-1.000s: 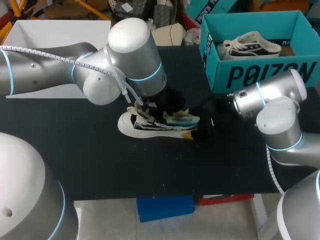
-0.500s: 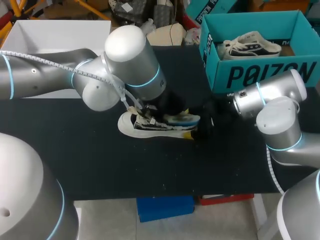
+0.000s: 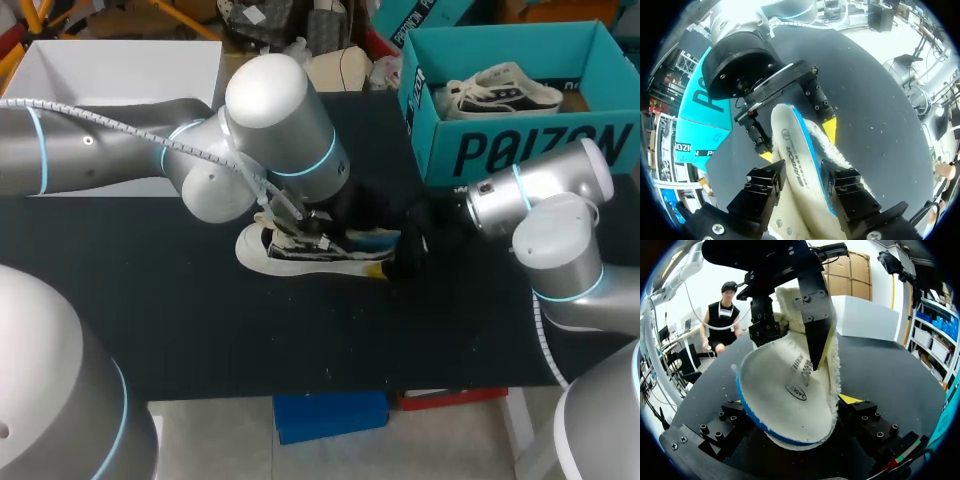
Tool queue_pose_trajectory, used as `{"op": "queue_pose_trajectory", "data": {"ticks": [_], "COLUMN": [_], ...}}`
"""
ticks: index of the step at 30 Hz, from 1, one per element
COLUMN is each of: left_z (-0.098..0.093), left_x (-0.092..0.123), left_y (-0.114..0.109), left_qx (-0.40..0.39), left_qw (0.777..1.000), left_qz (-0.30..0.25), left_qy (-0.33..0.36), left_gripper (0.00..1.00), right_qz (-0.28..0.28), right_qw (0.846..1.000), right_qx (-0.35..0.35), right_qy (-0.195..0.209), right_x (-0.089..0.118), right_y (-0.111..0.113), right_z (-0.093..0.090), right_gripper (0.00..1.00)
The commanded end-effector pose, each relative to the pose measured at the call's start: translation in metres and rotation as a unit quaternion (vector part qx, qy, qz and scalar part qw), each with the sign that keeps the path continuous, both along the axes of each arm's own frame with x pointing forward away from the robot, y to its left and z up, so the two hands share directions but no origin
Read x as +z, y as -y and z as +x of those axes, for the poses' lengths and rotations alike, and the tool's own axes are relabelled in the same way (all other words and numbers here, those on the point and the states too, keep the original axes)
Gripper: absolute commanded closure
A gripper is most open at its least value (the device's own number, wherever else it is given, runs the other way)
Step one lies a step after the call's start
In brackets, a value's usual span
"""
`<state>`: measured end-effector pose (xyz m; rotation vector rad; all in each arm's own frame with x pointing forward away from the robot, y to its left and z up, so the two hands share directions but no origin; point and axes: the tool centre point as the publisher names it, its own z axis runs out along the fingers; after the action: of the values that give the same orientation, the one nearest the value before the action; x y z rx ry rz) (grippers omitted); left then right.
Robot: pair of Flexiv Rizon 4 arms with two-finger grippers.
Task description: Take the shoe out of the shoebox, open the shoe tongue, remove and reinsert the insole, then place the shoe into the shoebox
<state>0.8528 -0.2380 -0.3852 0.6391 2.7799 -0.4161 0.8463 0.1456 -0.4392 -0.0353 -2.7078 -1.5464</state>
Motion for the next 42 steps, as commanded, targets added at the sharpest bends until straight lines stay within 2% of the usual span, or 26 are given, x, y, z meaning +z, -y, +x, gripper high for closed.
{"op": "queue_pose_trajectory", "data": {"ticks": [1, 10, 14, 22, 23, 24, 26, 31, 35, 42], "left_z": [0.004, 0.002, 0.002, 0.005, 0.005, 0.006, 0.006, 0.004, -0.004, -0.033], "left_x": [-0.002, 0.004, 0.003, 0.0, 0.0, -0.001, -0.001, 0.003, 0.014, 0.043], "left_y": [0.013, 0.029, 0.028, 0.019, 0.019, 0.019, 0.019, 0.018, 0.013, -0.005], "left_qx": [0.0, 0.017, 0.033, 0.078, 0.079, 0.085, 0.087, 0.09, 0.074, 0.047], "left_qw": [1.0, 1.0, 0.999, 0.996, 0.996, 0.995, 0.995, 0.995, 0.997, 0.998], "left_qz": [0.0, 0.004, 0.011, 0.027, 0.028, 0.03, 0.031, 0.022, 0.007, -0.031], "left_qy": [-0.001, -0.002, -0.012, -0.028, -0.029, -0.032, -0.035, -0.042, -0.036, -0.032], "left_gripper": [0.58, 0.65, 0.7, 0.72, 0.76, 0.86, 1.0, 1.0, 1.0, 1.0], "right_qz": [-0.001, -0.001, -0.001, -0.001, -0.001, -0.001, -0.001, -0.001, -0.001, -0.001], "right_qw": [1.0, 1.0, 1.0, 1.0, 1.0, 1.0, 1.0, 1.0, 1.0, 1.0], "right_qx": [0.0, 0.0, 0.0, 0.0, 0.0, 0.0, 0.0, 0.0, 0.0, 0.0], "right_qy": [-0.001, -0.001, -0.001, -0.001, -0.001, -0.001, -0.001, -0.001, -0.001, -0.001], "right_x": [-0.004, -0.004, -0.004, -0.004, -0.004, -0.004, -0.004, -0.004, -0.004, -0.004], "right_y": [-0.002, -0.002, -0.002, -0.002, -0.002, -0.002, -0.002, -0.002, -0.002, -0.002], "right_z": [-0.001, -0.001, -0.001, -0.001, -0.001, -0.001, -0.001, -0.001, -0.001, -0.001], "right_gripper": [1.0, 1.0, 1.0, 1.0, 1.0, 1.0, 1.0, 1.0, 1.0, 1.0]}}
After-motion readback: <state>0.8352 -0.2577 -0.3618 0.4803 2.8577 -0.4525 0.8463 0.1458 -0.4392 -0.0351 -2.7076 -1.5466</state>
